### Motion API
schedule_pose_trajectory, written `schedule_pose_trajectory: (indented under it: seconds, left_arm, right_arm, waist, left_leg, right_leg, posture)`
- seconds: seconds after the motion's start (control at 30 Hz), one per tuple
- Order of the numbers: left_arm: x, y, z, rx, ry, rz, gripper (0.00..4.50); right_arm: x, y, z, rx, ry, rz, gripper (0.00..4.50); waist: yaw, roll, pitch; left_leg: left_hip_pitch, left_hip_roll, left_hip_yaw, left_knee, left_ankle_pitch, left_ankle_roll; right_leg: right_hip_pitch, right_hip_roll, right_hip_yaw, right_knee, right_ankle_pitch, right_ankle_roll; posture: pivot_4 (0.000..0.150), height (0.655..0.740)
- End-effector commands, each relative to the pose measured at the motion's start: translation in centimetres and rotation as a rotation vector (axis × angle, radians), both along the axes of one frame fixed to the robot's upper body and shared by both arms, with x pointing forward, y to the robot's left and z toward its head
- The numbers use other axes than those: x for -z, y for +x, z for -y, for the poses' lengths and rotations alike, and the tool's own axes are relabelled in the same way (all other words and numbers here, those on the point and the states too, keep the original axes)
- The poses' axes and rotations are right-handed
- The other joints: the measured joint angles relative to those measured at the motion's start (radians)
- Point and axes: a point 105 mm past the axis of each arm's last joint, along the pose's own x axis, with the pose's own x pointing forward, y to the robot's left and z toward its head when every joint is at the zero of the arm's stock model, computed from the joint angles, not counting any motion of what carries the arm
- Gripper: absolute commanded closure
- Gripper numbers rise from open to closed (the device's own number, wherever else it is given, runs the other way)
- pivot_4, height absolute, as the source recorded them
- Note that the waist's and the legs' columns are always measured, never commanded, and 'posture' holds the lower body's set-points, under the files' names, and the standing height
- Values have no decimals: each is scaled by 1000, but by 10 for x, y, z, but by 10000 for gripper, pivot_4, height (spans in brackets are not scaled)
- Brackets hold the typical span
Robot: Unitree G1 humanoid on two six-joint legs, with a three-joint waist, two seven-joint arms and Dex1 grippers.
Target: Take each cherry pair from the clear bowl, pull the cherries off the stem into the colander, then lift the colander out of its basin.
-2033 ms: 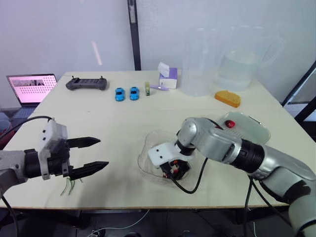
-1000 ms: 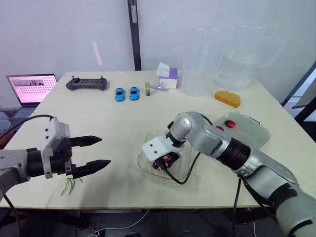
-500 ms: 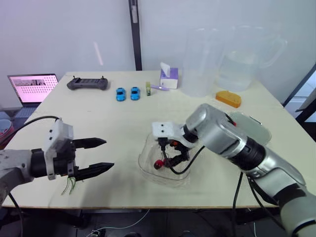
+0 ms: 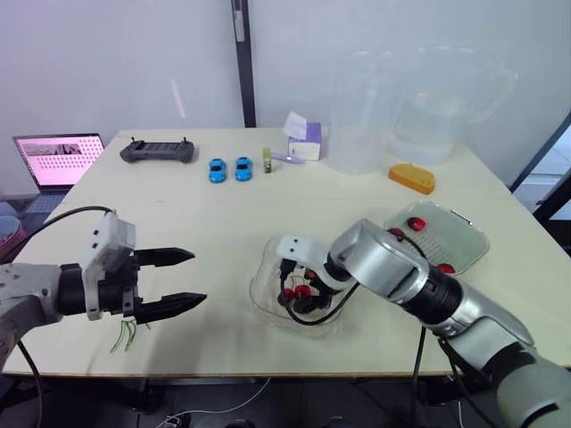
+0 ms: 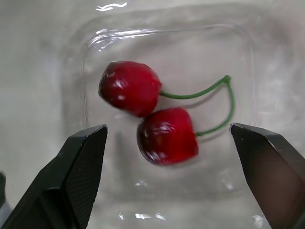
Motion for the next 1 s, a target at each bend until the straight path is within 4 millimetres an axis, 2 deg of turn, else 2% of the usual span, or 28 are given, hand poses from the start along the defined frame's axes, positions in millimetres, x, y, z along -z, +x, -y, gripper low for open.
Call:
schedule_pose_trajectory:
  seconds: [0.03, 0.17, 0.53, 0.63, 0.8, 0.93, 1.0]
  left_arm:
    - [-7, -1, -2, 3, 16, 22, 0]
    - [-7, -2, -2, 2, 17, 22, 0]
    - [-7, -2, -1, 1, 14, 29, 0]
    - [-7, -3, -1, 0, 5, 29, 0]
    - [-13, 1, -2, -16, -48, 35, 0]
    - [-30, 16, -1, -66, -183, 90, 0]
    - [-39, 20, 0, -74, -237, 101, 0]
  right_arm:
    - [-4, 1, -4, 8, 37, 10, 9488]
    - [-4, 3, -3, 8, 31, 17, 28934]
    - [-9, 6, -3, -22, 25, 58, 28934]
    - [-16, 3, -3, -94, 20, 94, 28934]
    - [-56, -10, -6, -297, 154, 189, 28934]
    - [-102, -23, -1, -489, 446, 337, 28934]
    - [-112, -22, 4, -497, 506, 394, 28934]
  waist:
    - [-1, 0, 0]
    - [0, 0, 0]
    - [0, 0, 0]
    - [0, 0, 0]
    - [1, 0, 0]
    - [4, -1, -1]
    - [3, -2, -1]
  left_leg:
    - [0, 0, 0, 0, 0, 0]
    - [0, 0, 0, 0, 0, 0]
    - [0, 0, 0, 0, 0, 0]
    - [0, 0, 0, 0, 0, 0]
    - [0, 0, 0, 0, 0, 0]
    - [0, 0, 0, 1, 0, 0]
    - [0, 0, 0, 2, 0, 0]
  right_leg:
    - [0, 0, 0, 0, 0, 0]
    - [0, 0, 0, 0, 0, 0]
    - [0, 0, 0, 0, 0, 0]
    - [0, 0, 0, 0, 0, 0]
    - [0, 0, 0, 0, 0, 0]
    - [2, 0, -2, 0, 0, 0]
    - [3, 0, -2, 0, 0, 0]
  posture:
    - [1500, 7400]
    - [1500, 7400]
    - [1500, 7400]
    - [1500, 7400]
    - [1500, 7400]
    - [1500, 7400]
    - [1500, 7400]
